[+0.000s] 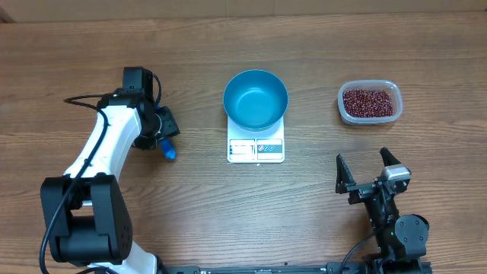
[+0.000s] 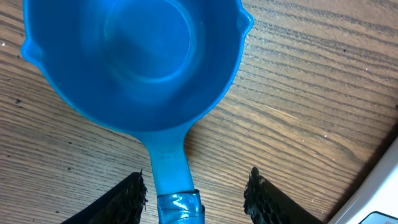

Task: Scoop item into bowl and weigh 150g on scale
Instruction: 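Lower the left gripper and close it on the blue scoop handle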

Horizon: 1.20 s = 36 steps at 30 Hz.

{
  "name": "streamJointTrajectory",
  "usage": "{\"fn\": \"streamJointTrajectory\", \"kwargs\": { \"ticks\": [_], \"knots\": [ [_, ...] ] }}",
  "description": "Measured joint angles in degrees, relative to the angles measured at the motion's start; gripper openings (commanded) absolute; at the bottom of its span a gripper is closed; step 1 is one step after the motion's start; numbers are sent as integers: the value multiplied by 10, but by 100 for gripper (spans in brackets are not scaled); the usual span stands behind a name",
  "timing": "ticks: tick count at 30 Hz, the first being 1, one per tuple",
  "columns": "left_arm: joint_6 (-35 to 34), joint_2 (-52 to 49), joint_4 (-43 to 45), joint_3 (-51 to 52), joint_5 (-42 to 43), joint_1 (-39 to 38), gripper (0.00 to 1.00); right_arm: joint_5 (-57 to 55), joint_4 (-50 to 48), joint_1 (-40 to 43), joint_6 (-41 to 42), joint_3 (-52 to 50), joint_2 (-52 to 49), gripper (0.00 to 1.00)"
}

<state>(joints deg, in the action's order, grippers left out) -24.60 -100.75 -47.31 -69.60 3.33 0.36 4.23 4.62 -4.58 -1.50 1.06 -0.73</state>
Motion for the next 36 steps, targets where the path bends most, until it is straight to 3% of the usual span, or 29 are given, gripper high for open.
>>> {"fn": "streamJointTrajectory", "kwargs": {
  "ticks": [20,36],
  "knots": [
    [-21,-34,7,7,-35,-11,56,0,0,0,0,0,0,100],
    [-44,-35,21,9,-58,-6,38,0,0,0,0,0,0,100]
  ]
}}
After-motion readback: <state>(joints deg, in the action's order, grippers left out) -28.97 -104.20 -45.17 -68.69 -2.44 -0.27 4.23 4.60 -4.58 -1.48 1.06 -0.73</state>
